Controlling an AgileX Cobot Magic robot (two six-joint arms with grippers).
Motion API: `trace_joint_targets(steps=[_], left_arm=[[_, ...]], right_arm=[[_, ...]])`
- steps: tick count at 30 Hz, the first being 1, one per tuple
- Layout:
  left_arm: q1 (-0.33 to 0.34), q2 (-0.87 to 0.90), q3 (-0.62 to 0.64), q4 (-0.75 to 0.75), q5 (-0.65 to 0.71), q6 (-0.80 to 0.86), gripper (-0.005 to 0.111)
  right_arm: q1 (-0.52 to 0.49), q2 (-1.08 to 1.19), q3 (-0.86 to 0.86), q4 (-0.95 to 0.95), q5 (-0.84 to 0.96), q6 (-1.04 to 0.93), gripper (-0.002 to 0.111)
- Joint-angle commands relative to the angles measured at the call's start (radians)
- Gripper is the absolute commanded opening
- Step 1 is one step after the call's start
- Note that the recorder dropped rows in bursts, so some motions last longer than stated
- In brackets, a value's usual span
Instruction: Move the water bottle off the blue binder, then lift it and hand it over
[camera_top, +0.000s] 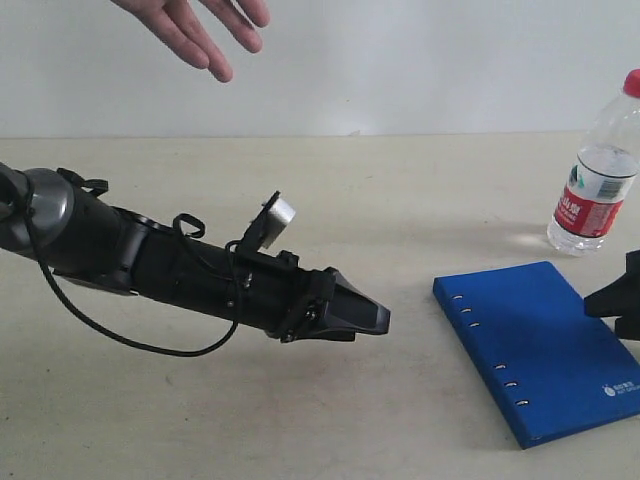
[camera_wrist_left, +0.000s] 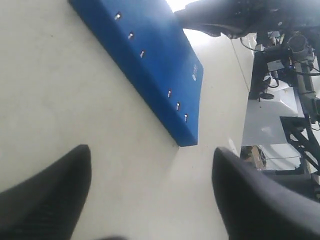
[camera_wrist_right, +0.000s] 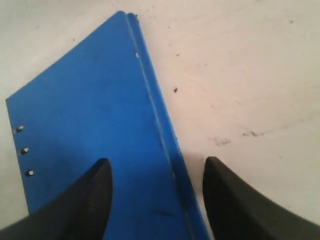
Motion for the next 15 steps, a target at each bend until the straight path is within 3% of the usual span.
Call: trace_joint_targets(steps=[1, 4, 9, 15], left_arm=[[-0.004, -0.004, -0.004, -0.003, -0.057, -0.006, 0.064], [-0.004, 0.003, -0.009, -0.003, -0.1, -0.006, 0.064], [-0.004, 0.045, -0.066, -0.003, -0.056, -0.01, 0.064], [-0.004, 0.091, -0.123, -0.003, -0.044, -0.041, 0.064]], right_arm=[[-0.001, 0.079, 0.002, 0.074, 0.059, -0.086, 0.052], [-0.001, 0.124, 0.002, 0.135, 0.209, -0.152, 0.052], [-0.001, 0.143, -0.005, 0.162, 0.384, -0.158, 0.052], [0.068, 0.143, -0.005, 0.152, 0.399, -0.092, 0.052]])
